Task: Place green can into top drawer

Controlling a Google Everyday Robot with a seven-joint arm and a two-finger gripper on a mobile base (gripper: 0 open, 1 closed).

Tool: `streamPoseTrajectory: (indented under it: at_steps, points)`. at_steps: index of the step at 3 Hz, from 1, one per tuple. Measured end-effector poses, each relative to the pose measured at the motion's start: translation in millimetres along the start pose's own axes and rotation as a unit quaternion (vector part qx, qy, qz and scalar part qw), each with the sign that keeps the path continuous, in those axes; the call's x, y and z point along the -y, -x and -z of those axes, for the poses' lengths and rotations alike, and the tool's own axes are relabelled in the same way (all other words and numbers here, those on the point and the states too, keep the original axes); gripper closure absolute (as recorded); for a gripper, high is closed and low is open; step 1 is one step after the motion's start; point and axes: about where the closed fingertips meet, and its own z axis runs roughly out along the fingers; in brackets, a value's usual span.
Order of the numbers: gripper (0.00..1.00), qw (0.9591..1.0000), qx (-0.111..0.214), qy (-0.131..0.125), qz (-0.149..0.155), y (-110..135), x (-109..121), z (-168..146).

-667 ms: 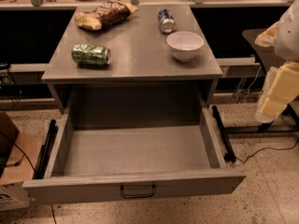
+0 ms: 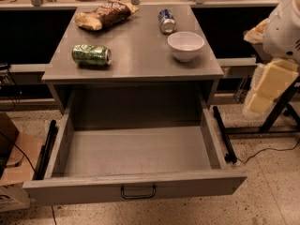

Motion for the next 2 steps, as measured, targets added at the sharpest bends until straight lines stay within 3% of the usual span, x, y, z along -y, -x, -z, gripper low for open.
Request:
streamPoseTrajectory:
  at_steps: [1,2]
  points:
    - [0.0,0.9986,0.051,0.007,0.011,35,15,-18]
    - [0.0,0.9927,0.113,0.034,0.025,80,33,-47]
